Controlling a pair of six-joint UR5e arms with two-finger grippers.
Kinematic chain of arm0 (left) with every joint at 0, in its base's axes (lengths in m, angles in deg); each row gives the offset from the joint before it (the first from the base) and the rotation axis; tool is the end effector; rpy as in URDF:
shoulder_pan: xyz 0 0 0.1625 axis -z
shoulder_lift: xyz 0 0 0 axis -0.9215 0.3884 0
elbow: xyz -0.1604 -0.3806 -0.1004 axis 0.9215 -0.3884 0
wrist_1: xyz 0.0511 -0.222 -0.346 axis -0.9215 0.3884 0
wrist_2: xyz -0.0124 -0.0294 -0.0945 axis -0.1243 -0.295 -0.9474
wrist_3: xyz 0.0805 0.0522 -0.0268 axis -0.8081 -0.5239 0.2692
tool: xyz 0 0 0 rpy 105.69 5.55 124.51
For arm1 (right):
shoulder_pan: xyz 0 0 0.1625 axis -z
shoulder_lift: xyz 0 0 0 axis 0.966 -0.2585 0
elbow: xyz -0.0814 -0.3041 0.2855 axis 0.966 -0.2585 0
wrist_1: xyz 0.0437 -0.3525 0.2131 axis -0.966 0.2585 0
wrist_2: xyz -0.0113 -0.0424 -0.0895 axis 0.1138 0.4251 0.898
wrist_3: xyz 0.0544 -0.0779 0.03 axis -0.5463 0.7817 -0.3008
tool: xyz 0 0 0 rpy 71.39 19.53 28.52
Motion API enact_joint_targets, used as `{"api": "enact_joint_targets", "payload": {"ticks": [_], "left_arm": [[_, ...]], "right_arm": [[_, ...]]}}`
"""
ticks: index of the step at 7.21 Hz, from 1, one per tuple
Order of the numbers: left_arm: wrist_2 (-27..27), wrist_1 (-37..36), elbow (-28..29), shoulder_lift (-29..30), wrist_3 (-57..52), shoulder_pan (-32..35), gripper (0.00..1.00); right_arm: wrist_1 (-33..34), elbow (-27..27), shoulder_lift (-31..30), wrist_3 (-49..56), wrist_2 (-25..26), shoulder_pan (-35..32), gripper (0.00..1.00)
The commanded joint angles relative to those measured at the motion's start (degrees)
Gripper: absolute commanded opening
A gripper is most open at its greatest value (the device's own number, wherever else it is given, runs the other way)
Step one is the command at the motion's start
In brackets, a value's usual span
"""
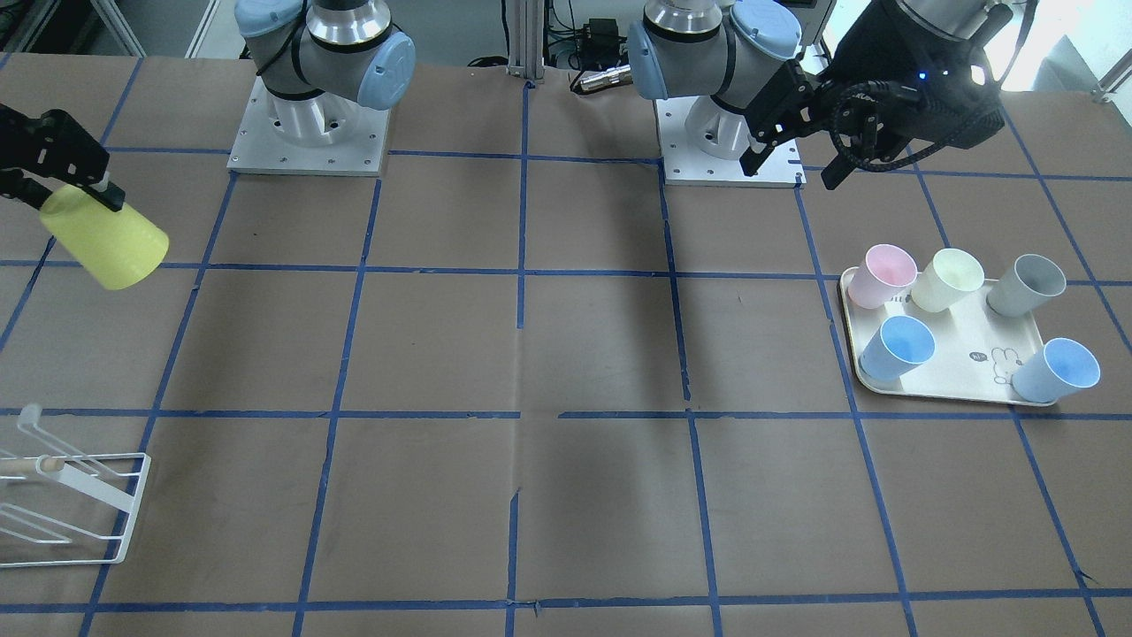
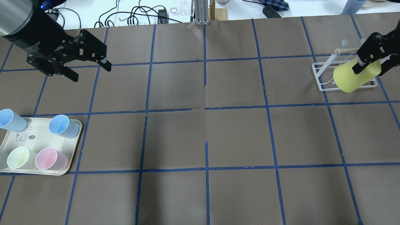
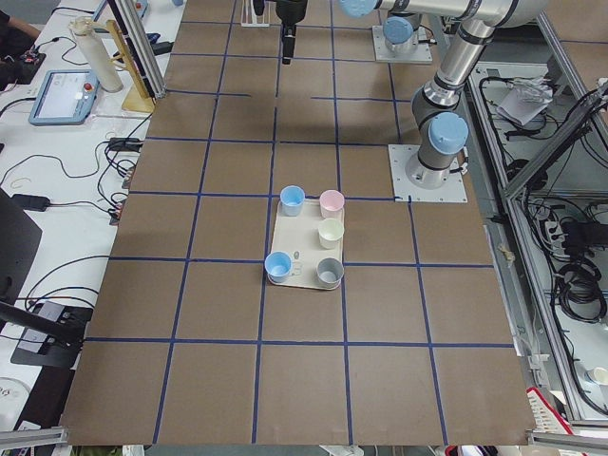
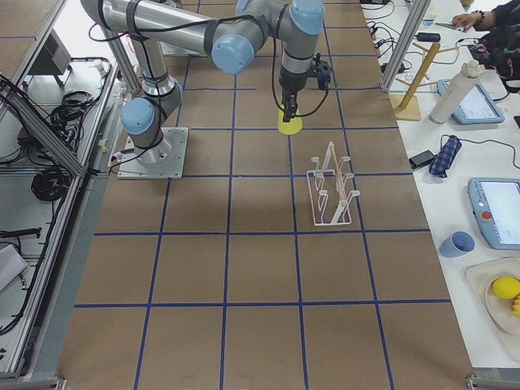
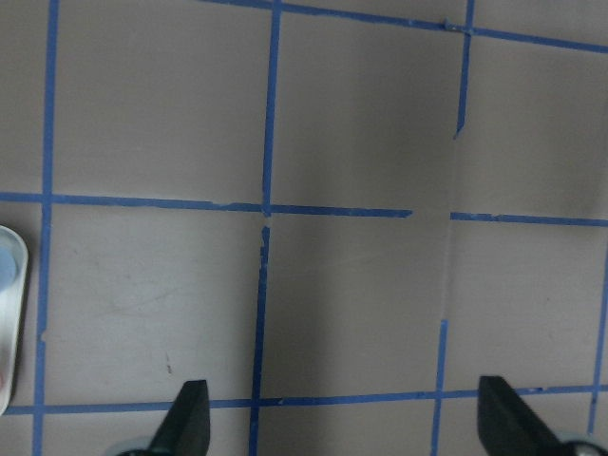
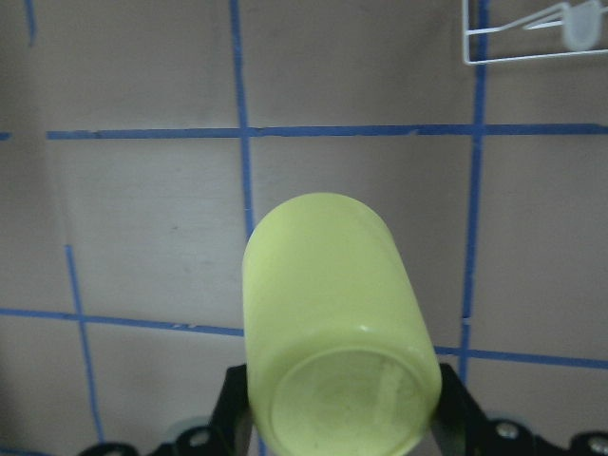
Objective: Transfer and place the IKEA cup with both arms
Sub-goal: 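Lift the yellow cup out of the rack with the right gripper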
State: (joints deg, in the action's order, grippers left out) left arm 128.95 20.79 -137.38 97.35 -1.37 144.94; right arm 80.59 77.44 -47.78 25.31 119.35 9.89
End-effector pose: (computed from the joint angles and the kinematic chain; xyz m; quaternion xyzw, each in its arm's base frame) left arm -0.0689 -0.4599 0.5323 0.0594 -0.9849 -0.0106 0.1625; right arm -0.0539 -0.4898 0.4931 0.0026 0.9865 0.0498 0.1559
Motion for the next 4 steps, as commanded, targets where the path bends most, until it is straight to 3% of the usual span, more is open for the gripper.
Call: {"api": "enact_joint_targets", "payload": {"ticks": [1, 2, 4], "left_arm": [[-9.9, 9.2, -3.1, -1.6, -8.8, -9.2, 1.00], [-10.4, 11.8, -5.6, -2.6, -15.9, -12.2, 1.00], [-22.8, 13.5, -11.2, -2.0, -18.5, -16.2, 1.00]], "right_arm": [[-11.3, 1.2, 0.8, 4.7, -19.2, -0.1, 0.41], [-18.2, 2.7, 0.5, 5.3, -26.0, -0.1, 0.42], [-28.2, 4.2, 0.0, 4.6, -36.9, -0.1, 0.42]]}}
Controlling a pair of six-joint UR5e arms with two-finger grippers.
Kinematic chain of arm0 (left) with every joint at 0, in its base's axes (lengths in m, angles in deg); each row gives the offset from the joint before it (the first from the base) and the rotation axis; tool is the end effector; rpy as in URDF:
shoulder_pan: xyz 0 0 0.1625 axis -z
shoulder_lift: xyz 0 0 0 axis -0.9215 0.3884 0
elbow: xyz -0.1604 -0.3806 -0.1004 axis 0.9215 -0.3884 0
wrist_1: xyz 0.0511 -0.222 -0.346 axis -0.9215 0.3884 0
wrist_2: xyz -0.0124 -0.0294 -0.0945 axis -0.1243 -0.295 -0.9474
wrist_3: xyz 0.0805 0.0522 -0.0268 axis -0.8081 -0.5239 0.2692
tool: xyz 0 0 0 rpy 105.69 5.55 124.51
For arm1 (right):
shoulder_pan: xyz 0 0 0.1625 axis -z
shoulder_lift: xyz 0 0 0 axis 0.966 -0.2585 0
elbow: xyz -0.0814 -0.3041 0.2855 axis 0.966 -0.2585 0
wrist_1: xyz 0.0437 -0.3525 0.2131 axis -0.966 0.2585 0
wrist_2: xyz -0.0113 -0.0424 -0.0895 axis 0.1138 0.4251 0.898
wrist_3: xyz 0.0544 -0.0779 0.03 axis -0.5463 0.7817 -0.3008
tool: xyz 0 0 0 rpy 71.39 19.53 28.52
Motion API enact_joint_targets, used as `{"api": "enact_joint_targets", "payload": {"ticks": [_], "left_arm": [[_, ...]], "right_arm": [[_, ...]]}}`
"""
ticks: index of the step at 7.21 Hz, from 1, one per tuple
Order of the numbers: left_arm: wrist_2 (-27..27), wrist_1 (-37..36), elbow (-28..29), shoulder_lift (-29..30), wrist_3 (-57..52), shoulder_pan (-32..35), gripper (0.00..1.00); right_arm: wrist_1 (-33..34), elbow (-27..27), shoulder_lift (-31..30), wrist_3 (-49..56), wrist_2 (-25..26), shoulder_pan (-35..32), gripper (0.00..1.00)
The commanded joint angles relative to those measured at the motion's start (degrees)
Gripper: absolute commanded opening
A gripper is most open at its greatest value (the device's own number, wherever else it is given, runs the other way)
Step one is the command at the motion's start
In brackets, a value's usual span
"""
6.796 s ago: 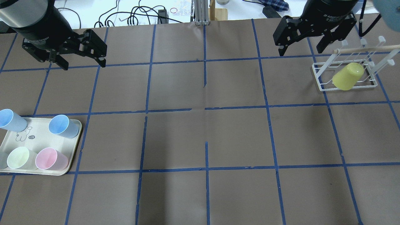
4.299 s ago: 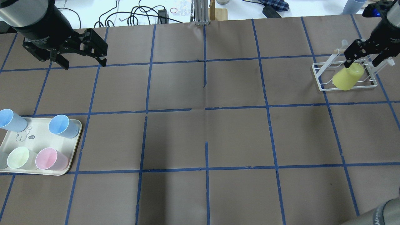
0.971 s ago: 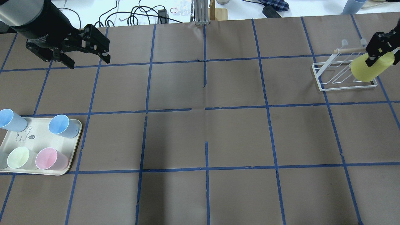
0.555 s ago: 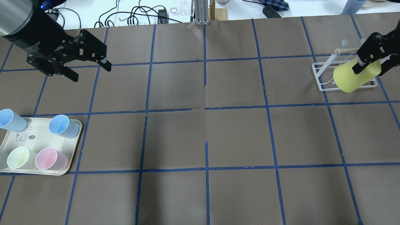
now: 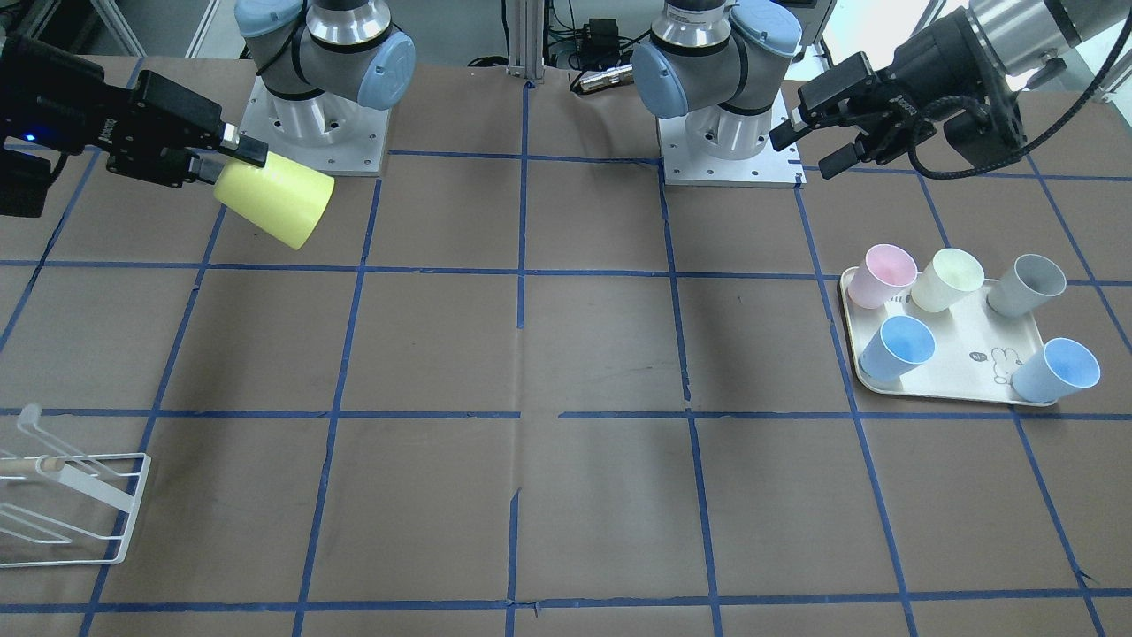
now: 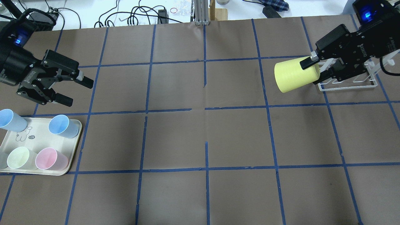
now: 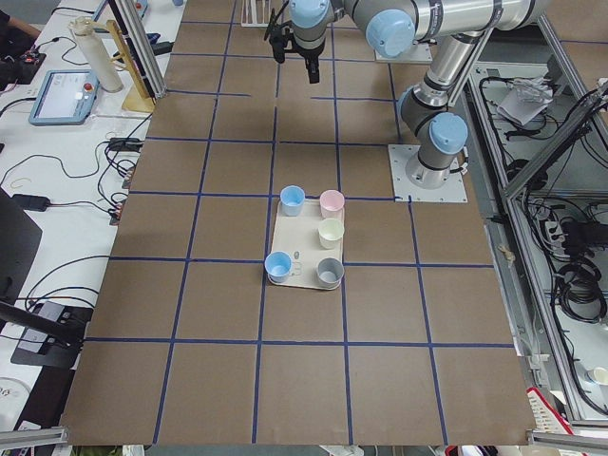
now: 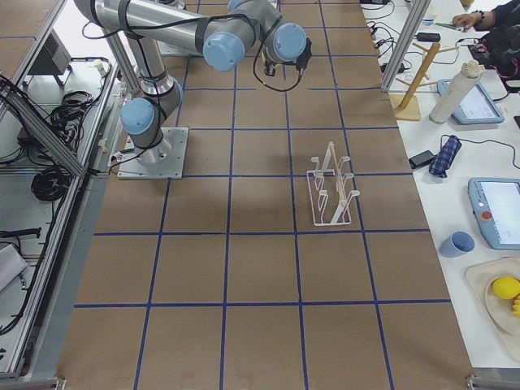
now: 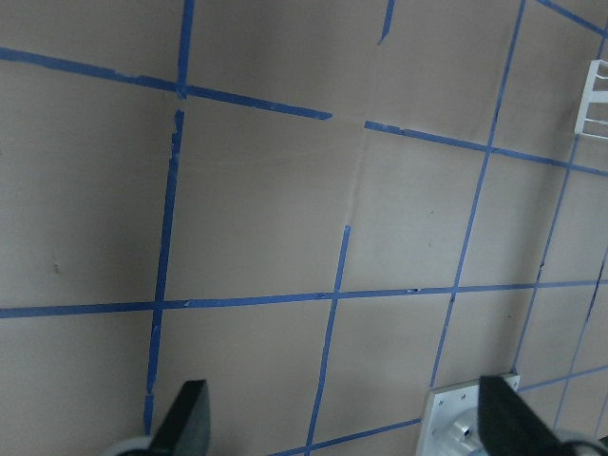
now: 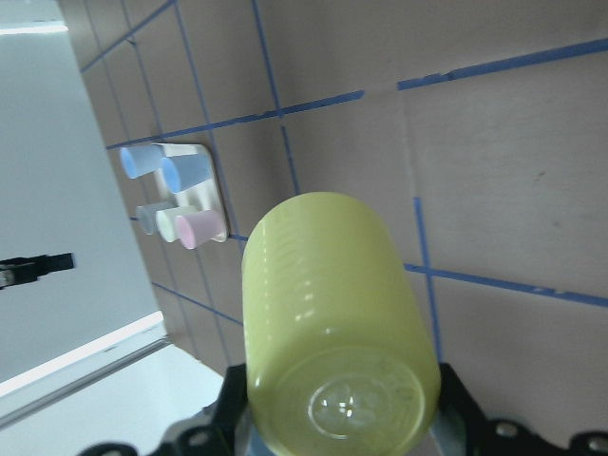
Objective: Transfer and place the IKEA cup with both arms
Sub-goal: 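Carry the yellow cup toward the center while the left gripper reaches toward it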
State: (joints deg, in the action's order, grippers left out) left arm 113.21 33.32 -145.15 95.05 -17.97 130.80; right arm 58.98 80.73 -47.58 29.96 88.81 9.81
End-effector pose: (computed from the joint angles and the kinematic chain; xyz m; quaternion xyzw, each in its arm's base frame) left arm 0.0034 -0.4330 0.4803 0.0872 -0.9360 -0.0486 0.3375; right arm 0.0047 -0.4740 0.4683 0.0770 0.8808 0.1008 0.4563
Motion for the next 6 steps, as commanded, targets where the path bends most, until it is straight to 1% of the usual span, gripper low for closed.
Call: {"api": "enact_joint_targets", "payload": {"ticks": [1, 2, 3, 4, 5, 6], "left_arm": [[-12.1, 0.5, -7.6, 0.9, -1.3, -0.9, 1.00], [-17.9, 0.4, -11.7, 1.3, -1.7, 2.1, 1.00], [-26.2, -1.9, -14.5, 1.5, -1.7, 6.0, 1.00], [-30.2, -3.2, -15.2, 1.4, -1.3, 11.4, 1.00], [-37.5, -2.9, -15.9, 1.1, -1.4, 15.4, 1.00], [-46.7, -2.7, -18.6, 0.9, -1.8, 16.5, 1.00]], "right_arm": [[-12.6, 0.9, -0.4, 0.0, -11.4, -0.1, 0.42], [-17.1, 0.9, -1.3, 0.2, -13.8, -0.4, 0.42], [-22.3, 0.9, -2.4, 0.5, -14.4, -1.2, 0.42], [-24.8, 0.9, -3.3, 0.6, -16.6, -2.4, 0.42], [-27.1, 0.9, -3.3, 0.7, -17.1, -5.0, 0.42], [-27.5, 0.8, -3.3, 0.7, -19.5, -8.3, 0.42]]}}
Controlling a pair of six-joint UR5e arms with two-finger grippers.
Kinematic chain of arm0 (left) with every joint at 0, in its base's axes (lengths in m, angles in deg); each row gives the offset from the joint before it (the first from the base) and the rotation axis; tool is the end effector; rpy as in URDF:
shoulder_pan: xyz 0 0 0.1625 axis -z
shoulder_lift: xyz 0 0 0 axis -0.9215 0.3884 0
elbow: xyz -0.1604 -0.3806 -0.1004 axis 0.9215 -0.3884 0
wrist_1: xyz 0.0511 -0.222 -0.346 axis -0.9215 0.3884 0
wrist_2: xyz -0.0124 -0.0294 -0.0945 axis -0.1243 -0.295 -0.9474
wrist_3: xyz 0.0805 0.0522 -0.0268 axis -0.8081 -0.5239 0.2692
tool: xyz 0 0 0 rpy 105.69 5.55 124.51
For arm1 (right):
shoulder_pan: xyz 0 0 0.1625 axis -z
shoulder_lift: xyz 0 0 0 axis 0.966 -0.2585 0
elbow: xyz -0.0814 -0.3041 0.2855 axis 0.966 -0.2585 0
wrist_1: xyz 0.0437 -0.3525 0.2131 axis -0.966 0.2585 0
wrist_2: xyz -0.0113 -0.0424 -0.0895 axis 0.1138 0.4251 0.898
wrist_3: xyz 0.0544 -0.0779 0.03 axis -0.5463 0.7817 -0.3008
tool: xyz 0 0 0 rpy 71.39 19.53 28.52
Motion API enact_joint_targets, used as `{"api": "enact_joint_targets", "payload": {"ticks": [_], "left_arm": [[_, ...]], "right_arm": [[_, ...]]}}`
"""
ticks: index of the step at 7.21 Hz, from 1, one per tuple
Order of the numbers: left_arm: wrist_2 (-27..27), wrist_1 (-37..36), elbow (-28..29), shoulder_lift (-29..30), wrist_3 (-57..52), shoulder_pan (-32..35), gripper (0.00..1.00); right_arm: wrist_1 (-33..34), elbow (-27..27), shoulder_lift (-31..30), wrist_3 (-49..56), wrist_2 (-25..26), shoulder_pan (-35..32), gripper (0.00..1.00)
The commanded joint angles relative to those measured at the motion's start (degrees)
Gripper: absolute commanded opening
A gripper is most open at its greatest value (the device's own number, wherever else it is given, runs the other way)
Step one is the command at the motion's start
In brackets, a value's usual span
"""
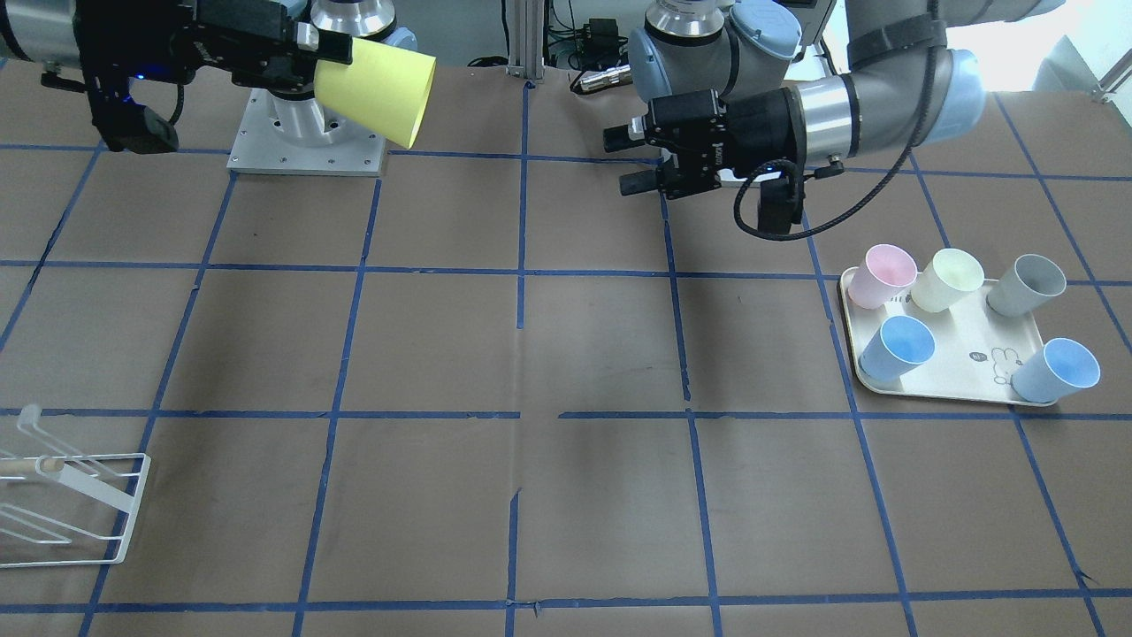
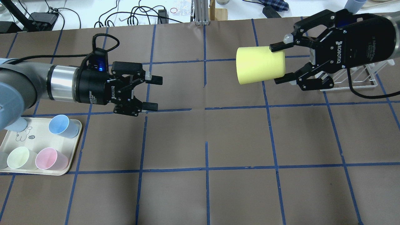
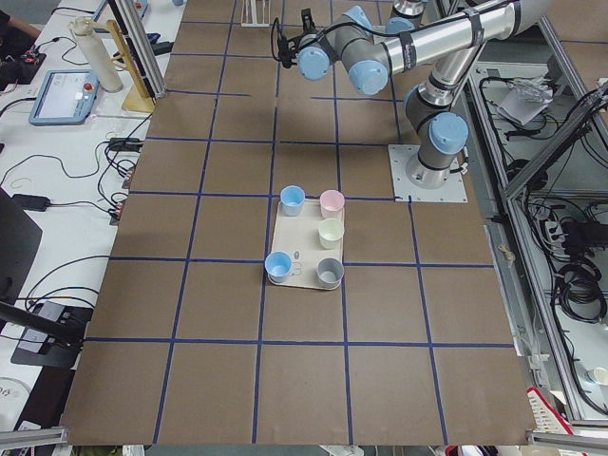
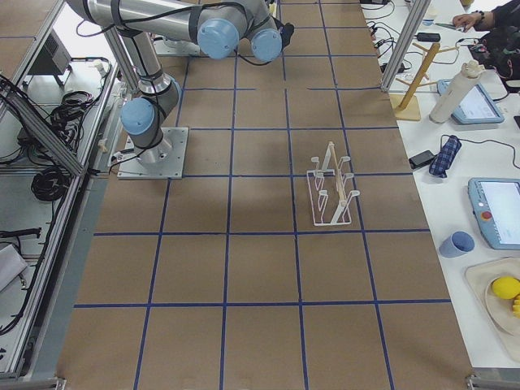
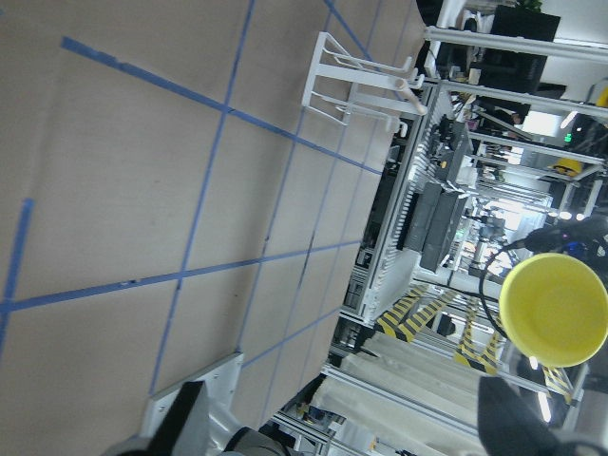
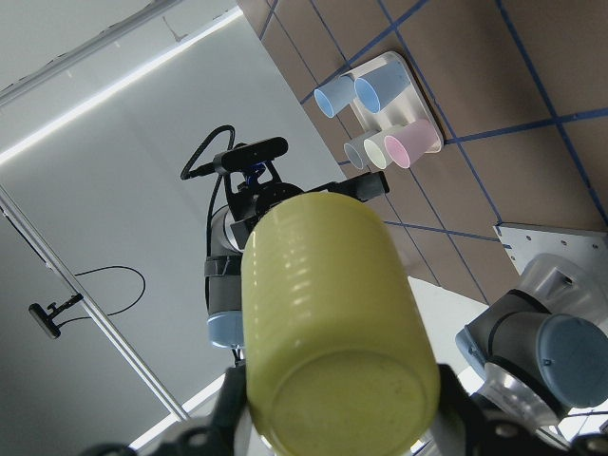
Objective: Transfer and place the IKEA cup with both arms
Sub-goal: 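Carry the yellow cup toward the center while the left gripper reaches toward it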
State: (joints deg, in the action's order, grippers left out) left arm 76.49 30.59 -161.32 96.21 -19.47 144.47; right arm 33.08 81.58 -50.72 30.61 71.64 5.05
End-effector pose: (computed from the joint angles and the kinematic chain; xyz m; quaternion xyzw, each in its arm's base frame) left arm -0.1378 -0.4234 0.3923 0.1049 -0.7881 -0.0711 0.6024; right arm 0.0789 -0.4287 0.4907 0.1874 0.7604 0.2062 0.5867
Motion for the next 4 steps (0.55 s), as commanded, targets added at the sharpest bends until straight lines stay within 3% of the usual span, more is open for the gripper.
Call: {"api": "enact_joint_targets", "payload": {"ticks": [1, 4], "left_arm": [[-13.6, -0.5, -5.3, -0.1, -0.8, 3.8, 1.00], [-27.7, -0.6, -10.1, -0.5, -2.4, 7.9, 1.00]], "right_arm": [[-1.4, 0.0, -0.2, 0.4, -4.3, -5.2, 0.42], [-1.5, 0.0, -0.1, 5.3, -4.2, -6.0, 0.43]]}}
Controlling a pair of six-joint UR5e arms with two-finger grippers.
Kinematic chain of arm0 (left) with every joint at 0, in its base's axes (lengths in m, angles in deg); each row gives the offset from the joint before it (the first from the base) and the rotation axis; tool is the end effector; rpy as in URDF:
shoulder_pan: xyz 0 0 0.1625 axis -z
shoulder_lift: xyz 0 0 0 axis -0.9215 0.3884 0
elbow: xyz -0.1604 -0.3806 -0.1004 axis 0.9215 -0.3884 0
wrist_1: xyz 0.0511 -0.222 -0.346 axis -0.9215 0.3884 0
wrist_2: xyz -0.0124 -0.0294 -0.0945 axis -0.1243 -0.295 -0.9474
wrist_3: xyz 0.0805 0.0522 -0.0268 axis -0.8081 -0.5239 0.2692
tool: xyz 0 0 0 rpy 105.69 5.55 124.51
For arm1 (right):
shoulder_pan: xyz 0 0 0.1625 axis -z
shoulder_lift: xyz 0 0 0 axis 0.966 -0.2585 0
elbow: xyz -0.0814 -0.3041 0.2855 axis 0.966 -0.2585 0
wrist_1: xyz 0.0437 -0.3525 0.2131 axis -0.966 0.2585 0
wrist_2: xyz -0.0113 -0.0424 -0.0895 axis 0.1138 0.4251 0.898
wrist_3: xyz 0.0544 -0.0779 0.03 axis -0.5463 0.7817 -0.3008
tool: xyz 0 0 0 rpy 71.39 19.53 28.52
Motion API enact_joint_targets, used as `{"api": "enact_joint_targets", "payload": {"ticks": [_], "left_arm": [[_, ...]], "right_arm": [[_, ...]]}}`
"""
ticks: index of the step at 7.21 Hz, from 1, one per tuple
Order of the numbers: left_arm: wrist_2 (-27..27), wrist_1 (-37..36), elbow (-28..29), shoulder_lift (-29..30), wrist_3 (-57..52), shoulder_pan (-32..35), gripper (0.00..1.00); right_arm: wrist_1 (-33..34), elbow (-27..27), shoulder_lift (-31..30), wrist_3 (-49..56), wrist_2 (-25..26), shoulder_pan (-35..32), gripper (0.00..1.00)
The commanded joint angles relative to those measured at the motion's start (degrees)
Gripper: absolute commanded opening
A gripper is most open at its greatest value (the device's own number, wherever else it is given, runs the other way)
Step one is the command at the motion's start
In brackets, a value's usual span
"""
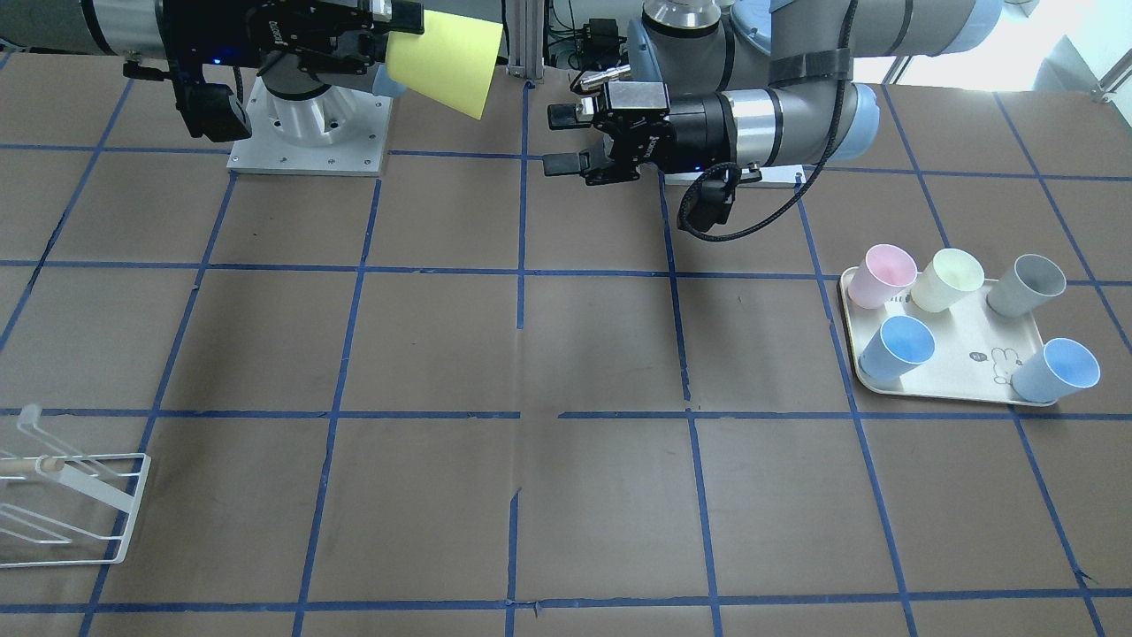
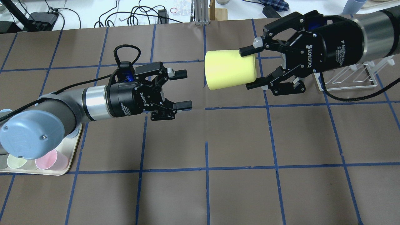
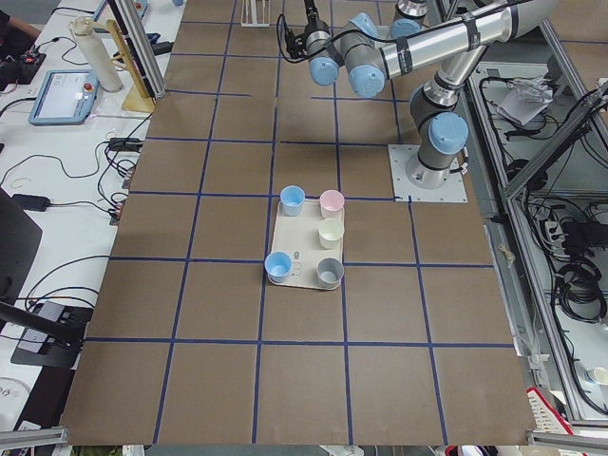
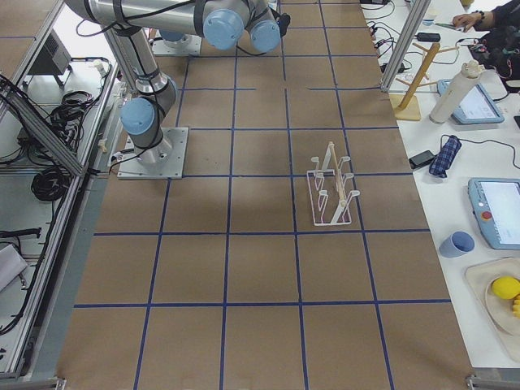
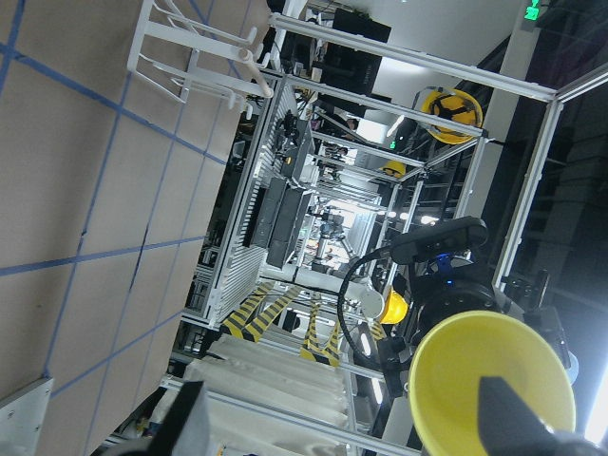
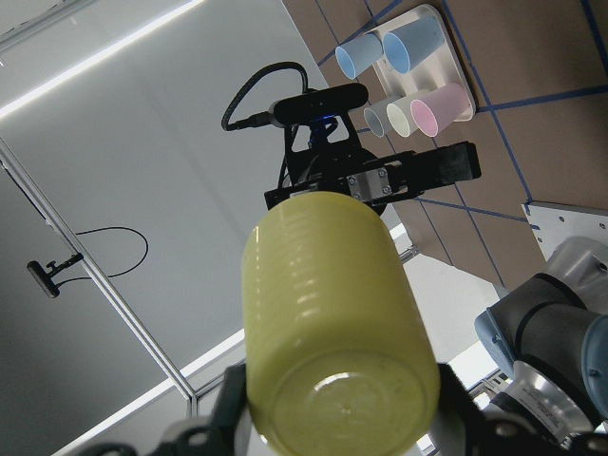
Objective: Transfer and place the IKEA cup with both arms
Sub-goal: 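Carry the yellow cup toward the center while the left gripper reaches toward it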
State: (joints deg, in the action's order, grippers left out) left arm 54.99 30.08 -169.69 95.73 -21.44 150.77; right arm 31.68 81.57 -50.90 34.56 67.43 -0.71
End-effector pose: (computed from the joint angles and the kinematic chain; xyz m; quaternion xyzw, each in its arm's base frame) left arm -0.1898 -0.3988 0.3603 0.1573 -0.6791 -0.0638 0.7141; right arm 0.1241 -0.4214 0.4948 0.1468 0.7565 0.2033 0.6041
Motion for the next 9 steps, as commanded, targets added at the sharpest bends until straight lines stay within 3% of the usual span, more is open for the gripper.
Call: {"api": "enact_joint_targets", "payload": {"ticks": [1, 5, 7, 9], "left_arm": [[-7.2, 0.0, -1.9, -0.9, -0.4, 2.6, 1.00], [-7.8, -2.5, -1.4, -1.6, -0.5, 7.2, 1.00], [-12.1, -3.6, -1.3, -1.3, 0.1, 8.0, 1.00], [-12.3, -6.2, -1.2, -0.9, 0.3, 8.0, 1.00]], "right_arm": [[0.0, 0.0, 0.0, 1.2, -0.1, -0.2, 0.43], [0.1, 0.0, 0.2, 1.4, -0.2, -0.2, 0.46], [0.1, 0.0, 0.1, 1.3, -0.2, -0.2, 0.46], [-0.2, 0.0, 0.1, 1.2, 0.5, -0.2, 0.47]]}}
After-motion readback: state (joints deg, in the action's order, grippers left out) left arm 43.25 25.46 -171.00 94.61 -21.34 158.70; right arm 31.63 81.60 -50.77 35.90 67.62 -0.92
